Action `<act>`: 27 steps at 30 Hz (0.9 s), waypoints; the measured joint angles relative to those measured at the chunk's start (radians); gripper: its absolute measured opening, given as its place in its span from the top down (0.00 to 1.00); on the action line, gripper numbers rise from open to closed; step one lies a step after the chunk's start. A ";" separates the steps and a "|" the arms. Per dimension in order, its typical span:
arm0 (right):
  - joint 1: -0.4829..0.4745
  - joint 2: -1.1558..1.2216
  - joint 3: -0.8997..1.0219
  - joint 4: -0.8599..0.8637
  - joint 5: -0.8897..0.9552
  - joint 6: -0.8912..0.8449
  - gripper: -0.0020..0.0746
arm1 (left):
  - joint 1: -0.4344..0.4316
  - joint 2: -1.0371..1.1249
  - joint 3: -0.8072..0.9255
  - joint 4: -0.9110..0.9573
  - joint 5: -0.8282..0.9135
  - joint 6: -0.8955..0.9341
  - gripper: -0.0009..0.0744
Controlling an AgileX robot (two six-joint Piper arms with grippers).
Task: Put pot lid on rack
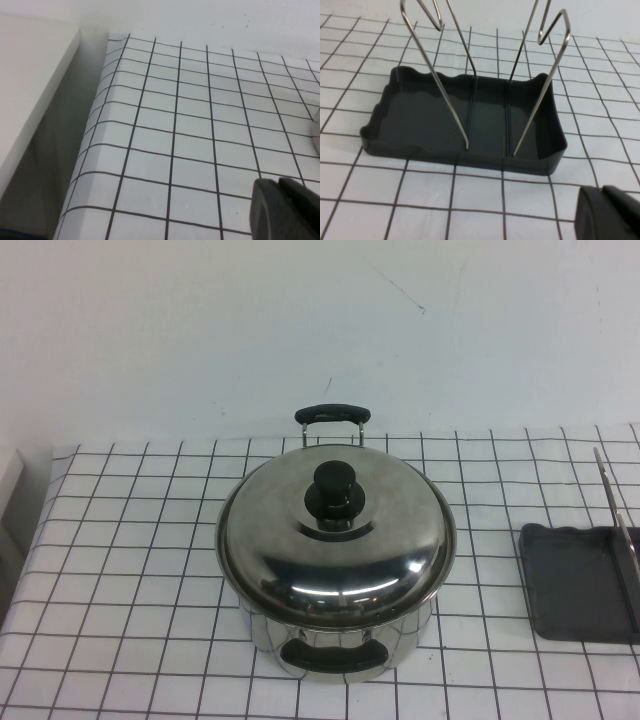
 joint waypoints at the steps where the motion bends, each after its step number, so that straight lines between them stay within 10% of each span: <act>1: 0.000 0.000 0.000 0.000 0.000 0.000 0.98 | 0.000 0.000 0.000 0.000 0.000 0.000 0.99; 17: 0.000 0.000 0.000 0.000 0.000 0.000 0.98 | 0.000 0.000 0.000 -0.100 0.000 0.000 0.99; 27: 0.000 0.000 0.000 0.000 0.000 0.000 0.98 | 0.000 0.000 0.006 -0.782 -0.196 -0.020 0.99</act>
